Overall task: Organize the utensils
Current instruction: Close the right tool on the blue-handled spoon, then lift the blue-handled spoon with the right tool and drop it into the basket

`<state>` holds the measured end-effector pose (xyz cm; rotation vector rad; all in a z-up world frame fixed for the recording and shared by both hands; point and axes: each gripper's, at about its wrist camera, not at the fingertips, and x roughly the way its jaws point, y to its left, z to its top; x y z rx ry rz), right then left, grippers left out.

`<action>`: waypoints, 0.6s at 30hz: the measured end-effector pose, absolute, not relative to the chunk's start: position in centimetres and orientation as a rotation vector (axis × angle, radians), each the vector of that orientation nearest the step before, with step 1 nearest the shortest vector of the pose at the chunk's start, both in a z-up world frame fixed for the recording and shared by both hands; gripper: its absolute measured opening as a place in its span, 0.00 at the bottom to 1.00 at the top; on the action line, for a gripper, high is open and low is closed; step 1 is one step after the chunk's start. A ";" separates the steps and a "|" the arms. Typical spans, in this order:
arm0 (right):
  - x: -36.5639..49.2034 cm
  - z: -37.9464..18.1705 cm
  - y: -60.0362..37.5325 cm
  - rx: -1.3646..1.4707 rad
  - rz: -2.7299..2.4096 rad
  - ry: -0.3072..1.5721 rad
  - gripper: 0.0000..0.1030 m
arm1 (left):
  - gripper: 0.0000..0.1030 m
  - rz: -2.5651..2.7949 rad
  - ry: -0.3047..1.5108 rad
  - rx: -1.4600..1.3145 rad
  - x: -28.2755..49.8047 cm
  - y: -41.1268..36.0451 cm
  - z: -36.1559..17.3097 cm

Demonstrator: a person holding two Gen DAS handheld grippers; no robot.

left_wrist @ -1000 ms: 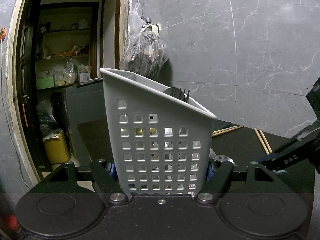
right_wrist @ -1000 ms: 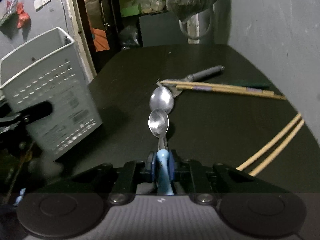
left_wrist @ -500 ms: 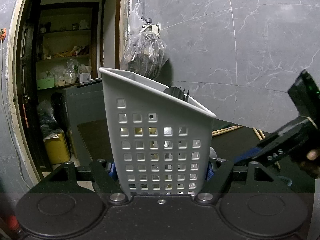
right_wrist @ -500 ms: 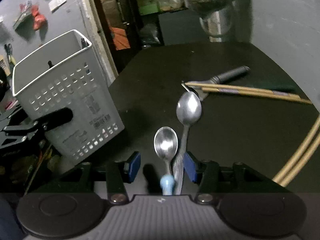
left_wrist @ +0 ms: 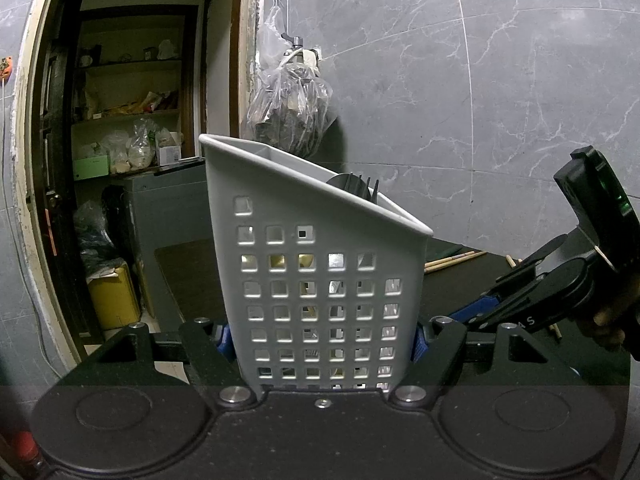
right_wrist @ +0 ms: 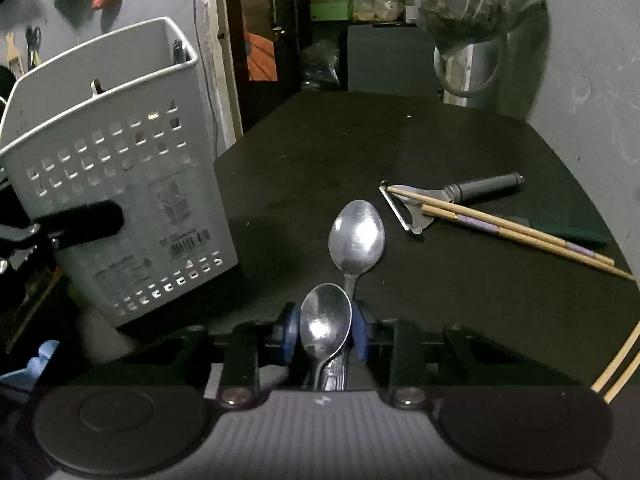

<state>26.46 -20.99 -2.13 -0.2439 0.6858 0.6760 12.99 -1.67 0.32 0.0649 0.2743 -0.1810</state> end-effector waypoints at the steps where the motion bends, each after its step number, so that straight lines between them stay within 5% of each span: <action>1: 26.5 -2.1 -21.0 -0.246 0.675 0.685 0.31 | 0.74 -0.179 0.276 0.067 13.0 -1.7 0.3; 15: 25.9 -2.0 -20.4 -0.318 0.642 0.651 0.28 | 0.74 -0.179 0.283 0.068 13.1 -1.7 0.2; 18: 25.6 -1.6 -20.7 -0.305 0.630 0.610 0.06 | 0.74 -0.178 0.283 0.068 13.1 -1.7 0.2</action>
